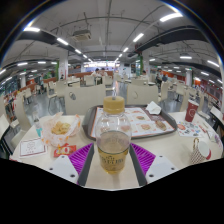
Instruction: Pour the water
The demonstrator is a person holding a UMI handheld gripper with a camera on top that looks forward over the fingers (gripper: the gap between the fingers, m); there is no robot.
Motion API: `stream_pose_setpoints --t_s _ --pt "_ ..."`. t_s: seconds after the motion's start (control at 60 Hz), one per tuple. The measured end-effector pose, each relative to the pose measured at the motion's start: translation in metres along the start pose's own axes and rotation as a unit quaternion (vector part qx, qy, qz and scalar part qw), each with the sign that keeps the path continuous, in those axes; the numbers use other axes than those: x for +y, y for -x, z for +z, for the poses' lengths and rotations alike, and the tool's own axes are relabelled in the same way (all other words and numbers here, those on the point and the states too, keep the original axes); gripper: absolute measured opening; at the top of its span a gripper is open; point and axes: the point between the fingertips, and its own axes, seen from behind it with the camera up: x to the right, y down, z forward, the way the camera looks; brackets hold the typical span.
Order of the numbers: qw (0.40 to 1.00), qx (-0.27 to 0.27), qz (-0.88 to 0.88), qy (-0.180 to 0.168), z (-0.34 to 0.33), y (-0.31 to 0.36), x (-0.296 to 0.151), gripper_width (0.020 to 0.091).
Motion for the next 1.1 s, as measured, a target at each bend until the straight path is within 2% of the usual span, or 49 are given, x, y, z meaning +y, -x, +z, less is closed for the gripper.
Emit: stream_pose_setpoints --t_s 0.067,0.1,0.183,0.317,0.4,0.517,0.683,0.833,0.917,1.1 --pt "1.0 0.003 -0.004 -0.007 0.005 0.0 -0.001 0.0589" --pt "1.0 0.008 -0.006 -0.013 0.007 -0.003 -0.003 0.05" --pt "1.0 -0.001 -0.008 -0.017 0.009 -0.002 -0.004 0.0479" --pt "1.0 -0.001 -0.01 -0.014 0.006 -0.004 -0.004 0.0385" --pt "1.0 -0.015 -0.02 -0.006 0.0 -0.003 -0.003 0.0379" --pt "0.999 -0.038 -0.001 -0.013 -0.02 -0.004 -0.02 0.0377" --pt "0.975 -0.118 0.185 -0.023 -0.067 -0.017 -0.072 0.0376" --pt "0.895 -0.205 0.395 -0.02 -0.101 -0.041 -0.112 0.0377" --pt "0.826 -0.24 0.509 -0.007 -0.115 -0.067 -0.123 0.0375" --pt "0.652 -0.266 0.71 0.019 -0.101 -0.126 -0.104 0.0378"
